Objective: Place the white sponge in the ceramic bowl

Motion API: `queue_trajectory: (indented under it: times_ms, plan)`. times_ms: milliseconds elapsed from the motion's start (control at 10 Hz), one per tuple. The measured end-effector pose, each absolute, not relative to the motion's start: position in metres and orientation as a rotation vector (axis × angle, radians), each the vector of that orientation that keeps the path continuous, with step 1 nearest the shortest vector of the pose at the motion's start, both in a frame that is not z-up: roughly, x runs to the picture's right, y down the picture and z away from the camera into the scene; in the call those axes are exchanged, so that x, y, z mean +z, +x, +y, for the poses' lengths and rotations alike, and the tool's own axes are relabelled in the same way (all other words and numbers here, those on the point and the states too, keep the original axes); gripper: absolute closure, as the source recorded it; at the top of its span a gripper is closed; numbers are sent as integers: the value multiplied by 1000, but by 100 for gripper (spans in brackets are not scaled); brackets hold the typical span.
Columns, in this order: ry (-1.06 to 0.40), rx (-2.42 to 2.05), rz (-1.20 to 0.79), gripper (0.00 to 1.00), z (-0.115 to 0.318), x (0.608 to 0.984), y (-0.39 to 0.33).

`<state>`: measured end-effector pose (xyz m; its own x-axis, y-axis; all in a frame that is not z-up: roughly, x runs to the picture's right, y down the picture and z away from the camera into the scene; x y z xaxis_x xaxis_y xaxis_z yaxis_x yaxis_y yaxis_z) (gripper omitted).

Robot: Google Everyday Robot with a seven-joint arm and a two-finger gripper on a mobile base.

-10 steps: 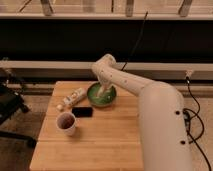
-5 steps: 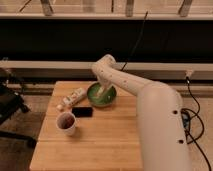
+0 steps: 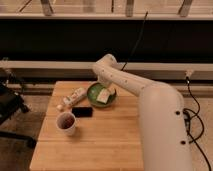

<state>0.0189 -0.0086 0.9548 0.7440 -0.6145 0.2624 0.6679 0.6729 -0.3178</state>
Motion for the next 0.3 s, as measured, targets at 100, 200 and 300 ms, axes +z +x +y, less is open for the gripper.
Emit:
queue_trajectory:
  times_ms: [100, 200, 300]
  plan:
    - [-405, -721, -135, 20, -14, 951, 20]
    - [-416, -724, -130, 20, -16, 943, 25]
    - [-422, -727, -130, 20, -14, 941, 25]
